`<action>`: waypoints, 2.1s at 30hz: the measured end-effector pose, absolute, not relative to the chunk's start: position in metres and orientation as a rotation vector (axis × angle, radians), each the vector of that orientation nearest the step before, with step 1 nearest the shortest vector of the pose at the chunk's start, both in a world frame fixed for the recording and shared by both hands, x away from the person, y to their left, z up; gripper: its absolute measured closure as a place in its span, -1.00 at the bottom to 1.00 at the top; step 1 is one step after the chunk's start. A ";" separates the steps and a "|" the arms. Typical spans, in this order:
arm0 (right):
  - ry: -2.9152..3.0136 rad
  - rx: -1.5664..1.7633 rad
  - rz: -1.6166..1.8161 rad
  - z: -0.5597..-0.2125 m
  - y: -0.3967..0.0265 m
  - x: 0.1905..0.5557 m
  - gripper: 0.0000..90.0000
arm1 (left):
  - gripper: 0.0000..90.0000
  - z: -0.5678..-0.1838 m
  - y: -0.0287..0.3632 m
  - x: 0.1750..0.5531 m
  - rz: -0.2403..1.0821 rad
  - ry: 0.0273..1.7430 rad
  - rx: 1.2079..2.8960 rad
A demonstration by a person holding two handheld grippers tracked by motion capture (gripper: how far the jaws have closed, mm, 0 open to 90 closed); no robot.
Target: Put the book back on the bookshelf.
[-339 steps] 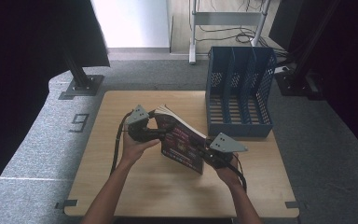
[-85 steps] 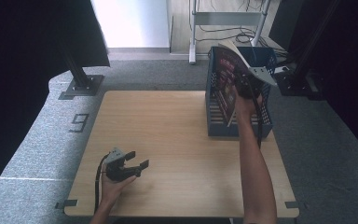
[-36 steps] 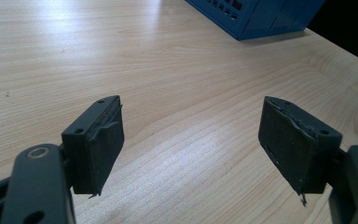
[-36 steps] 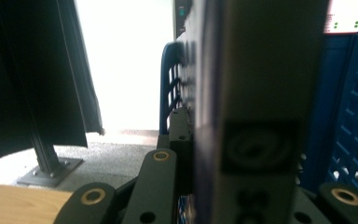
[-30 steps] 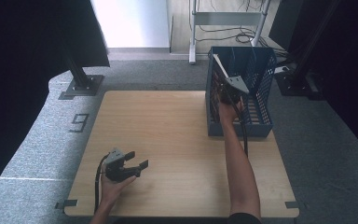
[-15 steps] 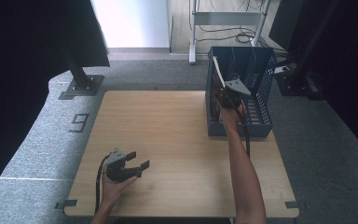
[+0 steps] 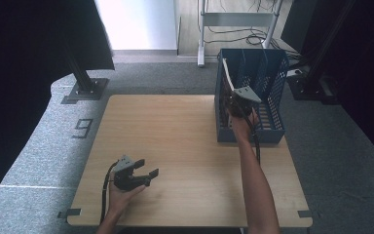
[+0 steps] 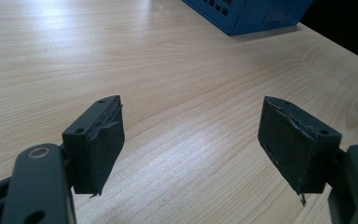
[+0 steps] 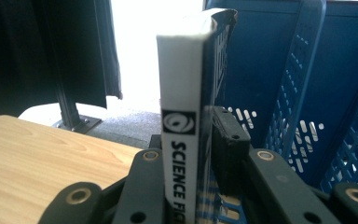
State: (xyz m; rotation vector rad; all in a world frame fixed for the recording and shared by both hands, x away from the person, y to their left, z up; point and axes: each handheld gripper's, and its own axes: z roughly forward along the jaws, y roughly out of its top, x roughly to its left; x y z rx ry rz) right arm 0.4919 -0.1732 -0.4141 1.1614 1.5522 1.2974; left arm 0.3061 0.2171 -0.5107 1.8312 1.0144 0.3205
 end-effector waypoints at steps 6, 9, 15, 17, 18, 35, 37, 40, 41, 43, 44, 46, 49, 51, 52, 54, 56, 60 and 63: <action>1.537 1.154 1.302 -0.416 -0.168 0.502 0.68 | -0.49 -0.510 0.221 0.306 0.329 1.021 1.821; 1.542 1.147 1.292 -0.415 -0.166 0.506 0.68 | -0.49 -0.510 0.222 0.306 0.330 1.022 1.816; 1.527 1.161 1.309 -0.416 -0.165 0.514 0.65 | -0.48 -0.510 0.225 0.306 0.337 1.025 1.806; 1.529 1.160 1.311 -0.416 -0.165 0.516 0.63 | -0.47 -0.511 0.226 0.307 0.340 1.027 1.802; 1.528 1.160 1.314 -0.415 -0.165 0.516 0.63 | -0.47 -0.511 0.226 0.307 0.335 1.028 1.806; 1.565 1.171 1.344 -0.421 -0.166 0.515 0.41 | -0.47 -0.512 0.225 0.307 0.321 1.029 1.815; 1.589 1.179 1.333 -0.422 -0.166 0.511 0.46 | -0.47 -0.512 0.224 0.307 0.322 1.026 1.815; 1.606 1.157 1.321 -0.424 -0.167 0.503 0.46 | -0.47 -0.512 0.222 0.306 0.320 1.020 1.821; 1.606 1.154 1.322 -0.424 -0.167 0.500 0.46 | -0.47 -0.512 0.221 0.306 0.320 1.019 1.822; 1.622 1.157 1.315 -0.424 -0.168 0.496 0.46 | -0.47 -0.512 0.220 0.306 0.320 1.017 1.825; 1.628 1.162 1.307 -0.424 -0.168 0.495 0.48 | -0.47 -0.512 0.220 0.306 0.320 1.015 1.826; 1.631 1.166 1.289 -0.422 -0.168 0.493 0.54 | -0.47 -0.512 0.219 0.305 0.320 1.013 1.827; 1.634 1.160 1.256 -0.421 -0.166 0.492 0.61 | -0.47 -0.511 0.220 0.305 0.323 1.012 1.824; 1.636 1.150 1.243 -0.420 -0.165 0.493 0.63 | -0.47 -0.511 0.220 0.305 0.325 1.014 1.823; 1.635 1.145 1.242 -0.421 -0.165 0.493 0.63 | -0.47 -0.511 0.221 0.305 0.323 1.015 1.824; 1.631 1.140 1.247 -0.421 -0.164 0.495 0.63 | -0.47 -0.511 0.221 0.305 0.323 1.017 1.824; 1.620 1.129 1.246 -0.422 -0.161 0.497 0.63 | -0.47 -0.511 0.222 0.305 0.322 1.018 1.824; 1.610 1.126 1.251 -0.423 -0.161 0.499 0.62 | -0.47 -0.511 0.222 0.305 0.320 1.016 1.825; 1.606 1.123 1.260 -0.424 -0.161 0.500 0.59 | -0.47 -0.512 0.221 0.305 0.319 1.015 1.829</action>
